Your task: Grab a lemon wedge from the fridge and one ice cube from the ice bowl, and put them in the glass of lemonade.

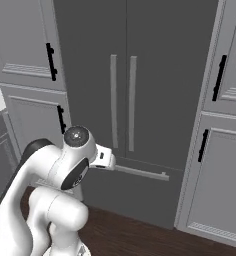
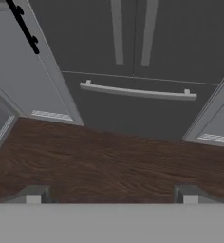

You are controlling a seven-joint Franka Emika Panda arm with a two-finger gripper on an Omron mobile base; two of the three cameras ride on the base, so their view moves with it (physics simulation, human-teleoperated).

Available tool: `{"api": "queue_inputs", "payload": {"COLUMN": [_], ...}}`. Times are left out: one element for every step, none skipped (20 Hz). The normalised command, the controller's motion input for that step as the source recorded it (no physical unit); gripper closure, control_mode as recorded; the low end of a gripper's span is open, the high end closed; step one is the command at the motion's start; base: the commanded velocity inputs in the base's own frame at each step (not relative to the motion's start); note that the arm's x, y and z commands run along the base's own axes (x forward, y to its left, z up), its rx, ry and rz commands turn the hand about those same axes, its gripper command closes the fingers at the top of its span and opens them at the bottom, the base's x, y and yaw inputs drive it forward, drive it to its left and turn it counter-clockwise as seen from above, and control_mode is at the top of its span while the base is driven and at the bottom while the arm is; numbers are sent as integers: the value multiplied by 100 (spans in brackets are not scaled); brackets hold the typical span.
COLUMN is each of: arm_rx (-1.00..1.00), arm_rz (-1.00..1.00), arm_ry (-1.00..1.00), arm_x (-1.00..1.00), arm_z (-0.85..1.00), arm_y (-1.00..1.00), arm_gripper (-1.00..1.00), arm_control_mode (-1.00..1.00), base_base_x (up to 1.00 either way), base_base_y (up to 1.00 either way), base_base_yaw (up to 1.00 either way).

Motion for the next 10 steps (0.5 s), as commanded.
{"api": "queue_inputs", "payload": {"arm_rx": [0, 0, 0, 0, 0, 0, 0, 0, 0, 0], "arm_rz": [0, 0, 0, 0, 0, 0, 0, 0, 0, 0], "arm_ry": [0, 0, 0, 0, 0, 0, 0, 0, 0, 0], "arm_x": [0, 0, 0, 0, 0, 0, 0, 0, 0, 0], "arm_z": [0, 0, 0, 0, 0, 0, 0, 0, 0, 0], "arm_y": [0, 0, 0, 0, 0, 0, 0, 0, 0, 0], "arm_gripper": [-100, -100, -100, -100, -100, -100, -100, -100, -100, -100], "arm_control_mode": [100, 100, 100, 100, 100, 100, 100, 100, 100, 100], "base_base_x": [0, 0, 0, 0, 0, 0, 0, 0, 0, 0], "base_base_y": [-13, -16, -16, -14, -16, -15, -11, 0, 0, 0], "base_base_yaw": [-2, -11, -19, -25, -27, -30, -31, -28, -25, -24]}}
